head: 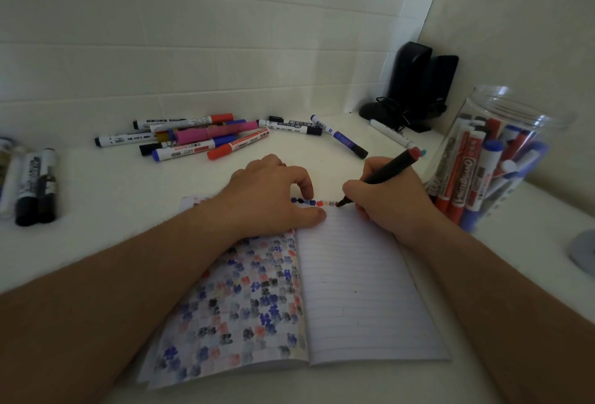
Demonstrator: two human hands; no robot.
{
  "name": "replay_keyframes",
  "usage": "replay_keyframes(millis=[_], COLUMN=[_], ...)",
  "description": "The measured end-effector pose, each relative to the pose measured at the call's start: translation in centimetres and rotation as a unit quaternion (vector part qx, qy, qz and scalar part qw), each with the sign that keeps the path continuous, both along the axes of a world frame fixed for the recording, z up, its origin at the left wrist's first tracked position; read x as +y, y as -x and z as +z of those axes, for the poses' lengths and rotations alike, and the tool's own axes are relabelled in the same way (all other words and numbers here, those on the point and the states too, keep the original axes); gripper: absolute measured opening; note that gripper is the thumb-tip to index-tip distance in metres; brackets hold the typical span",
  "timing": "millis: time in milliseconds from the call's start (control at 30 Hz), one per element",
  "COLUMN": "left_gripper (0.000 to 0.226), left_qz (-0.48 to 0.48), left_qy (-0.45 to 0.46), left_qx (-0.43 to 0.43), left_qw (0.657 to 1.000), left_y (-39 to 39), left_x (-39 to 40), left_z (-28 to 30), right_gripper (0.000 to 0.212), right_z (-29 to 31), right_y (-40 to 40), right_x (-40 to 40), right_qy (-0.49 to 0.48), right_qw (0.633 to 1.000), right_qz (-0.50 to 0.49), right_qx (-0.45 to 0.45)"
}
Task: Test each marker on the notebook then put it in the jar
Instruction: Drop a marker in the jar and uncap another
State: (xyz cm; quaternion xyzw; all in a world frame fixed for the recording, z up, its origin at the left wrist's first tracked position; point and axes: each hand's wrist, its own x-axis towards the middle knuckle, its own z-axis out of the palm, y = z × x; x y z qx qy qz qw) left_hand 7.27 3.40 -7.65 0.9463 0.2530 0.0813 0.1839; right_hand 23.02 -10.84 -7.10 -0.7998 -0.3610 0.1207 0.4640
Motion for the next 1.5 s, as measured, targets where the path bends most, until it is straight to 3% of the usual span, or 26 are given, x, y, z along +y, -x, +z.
replay_keyframes(millis=[167,467,567,700,800,900,1000,1233,1500], left_gripper=[0.042,0.042,0.033,0.056,0.037,0.028,0.028,0.029,0.025], left_qz=[-0.003,-0.002,-0.019,-0.034,-0.017,-0.015,-0.022,-0.046,-0.051], left_qy=[0.004,0.005,0.017,0.061,0.128,0.14,0.117,0.11,0.065], left_qx=[0.003,0.012,-0.016,-0.102,-0.176,-0.207,-0.22,-0.222,-0.215], left_qw=[1.0,1.0,1.0,0.992,0.976,0.968,0.968,0.968,0.973], left_y=[0.1,0.2,0.4,0.7,0.7,0.6,0.6,0.6,0.6], left_x=[-0.1,-0.2,-0.2,0.2,0.4,0.6,0.3,0.3,0.1], left_z=[0.1,0.4,0.2,0.0,0.3,0.4,0.6,0.4,0.5], right_gripper=[0.026,0.027,0.027,0.025,0.018,0.004,0.026,0.033,0.022], right_z=[-0.2,-0.2,-0.1,0.3,1.0,1.4,1.3,1.0,1.4], right_y=[-0.3,-0.2,-0.2,-0.2,0.1,0.3,0.0,0.2,0.9], right_x=[0.1,0.2,0.3,-0.3,-1.1,-1.6,-1.8,-1.6,-1.0], right_qy=[-0.038,-0.011,-0.012,-0.118,-0.186,-0.202,-0.206,-0.167,-0.174], right_qw=[0.998,1.0,0.999,0.985,0.95,0.925,0.911,0.933,0.948], right_qz=[-0.019,-0.005,0.002,0.035,0.139,0.168,0.173,0.146,0.097], right_qx=[0.042,0.011,0.029,0.118,0.207,0.274,0.311,0.283,0.247])
